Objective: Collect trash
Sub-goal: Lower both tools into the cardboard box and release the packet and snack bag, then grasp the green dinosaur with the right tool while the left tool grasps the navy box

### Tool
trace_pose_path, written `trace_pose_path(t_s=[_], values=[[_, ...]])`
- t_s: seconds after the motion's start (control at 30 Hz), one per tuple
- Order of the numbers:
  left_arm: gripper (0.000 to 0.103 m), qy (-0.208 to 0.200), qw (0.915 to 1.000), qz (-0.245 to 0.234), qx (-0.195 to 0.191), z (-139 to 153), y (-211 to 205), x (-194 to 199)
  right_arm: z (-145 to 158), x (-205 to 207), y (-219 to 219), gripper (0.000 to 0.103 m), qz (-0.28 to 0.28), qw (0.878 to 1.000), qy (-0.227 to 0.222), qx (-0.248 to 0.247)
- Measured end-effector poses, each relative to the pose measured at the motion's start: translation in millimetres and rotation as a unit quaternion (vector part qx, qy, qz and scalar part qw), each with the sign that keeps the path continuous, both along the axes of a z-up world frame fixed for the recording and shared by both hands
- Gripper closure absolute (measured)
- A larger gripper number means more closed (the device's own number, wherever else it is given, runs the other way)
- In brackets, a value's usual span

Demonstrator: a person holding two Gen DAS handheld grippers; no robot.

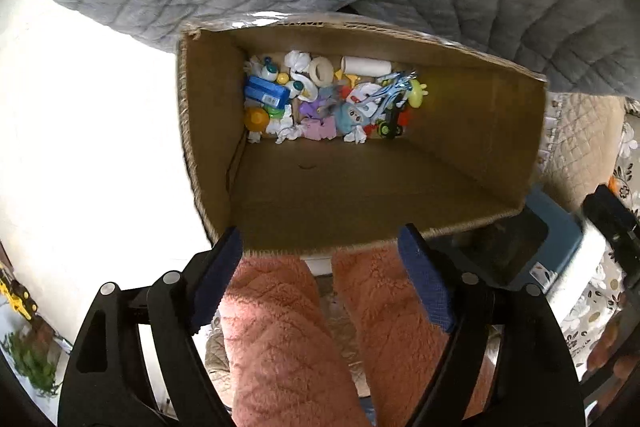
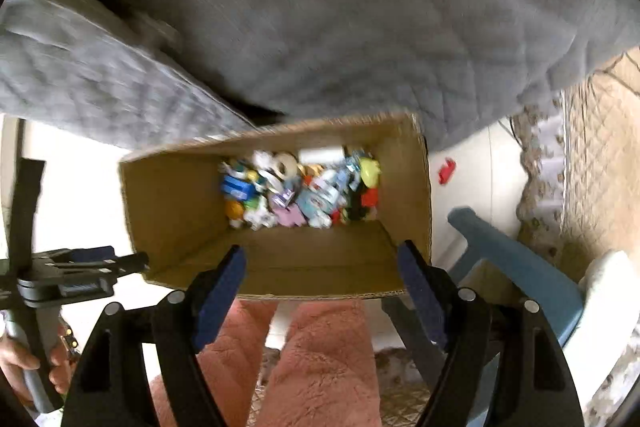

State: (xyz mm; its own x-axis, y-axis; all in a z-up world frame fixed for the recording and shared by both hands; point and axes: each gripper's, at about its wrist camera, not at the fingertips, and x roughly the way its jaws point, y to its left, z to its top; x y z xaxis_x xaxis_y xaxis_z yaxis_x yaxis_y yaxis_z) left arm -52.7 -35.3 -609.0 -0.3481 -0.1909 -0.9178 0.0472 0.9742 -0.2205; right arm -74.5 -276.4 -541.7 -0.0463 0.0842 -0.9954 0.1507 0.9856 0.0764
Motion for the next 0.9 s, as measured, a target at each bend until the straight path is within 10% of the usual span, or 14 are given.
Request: trace_pose_path(t_s=[0.23, 0.4, 0.6, 0.9], values=[[0.018, -0.114, 0.9931, -0.019, -0.020, 121.3, 11.7, -15.4, 160.8, 26.2, 16.3, 0.024, 0.043, 0.984, -0.169, 0.037], [0.016, -0.202, 0.9784, -0.009, -0.043, 202.8, 14.3, -24.6, 274.1, 81.3, 24.4, 0.006, 0.086, 0.938, -0.336, 0.004], [0.016, -0.289, 0.9556, 0.005, -0.055, 264.2, 25.5, -28.7, 301.2, 194.5, 26.6, 0.006, 0.115, 0.921, -0.370, -0.032], [0.016, -0.308, 0.9499, 0.045, -0.028, 282.3, 47.7, -36.8, 246.7, 336.3, 43.3, 0.006, 0.106, 0.948, -0.283, -0.096]])
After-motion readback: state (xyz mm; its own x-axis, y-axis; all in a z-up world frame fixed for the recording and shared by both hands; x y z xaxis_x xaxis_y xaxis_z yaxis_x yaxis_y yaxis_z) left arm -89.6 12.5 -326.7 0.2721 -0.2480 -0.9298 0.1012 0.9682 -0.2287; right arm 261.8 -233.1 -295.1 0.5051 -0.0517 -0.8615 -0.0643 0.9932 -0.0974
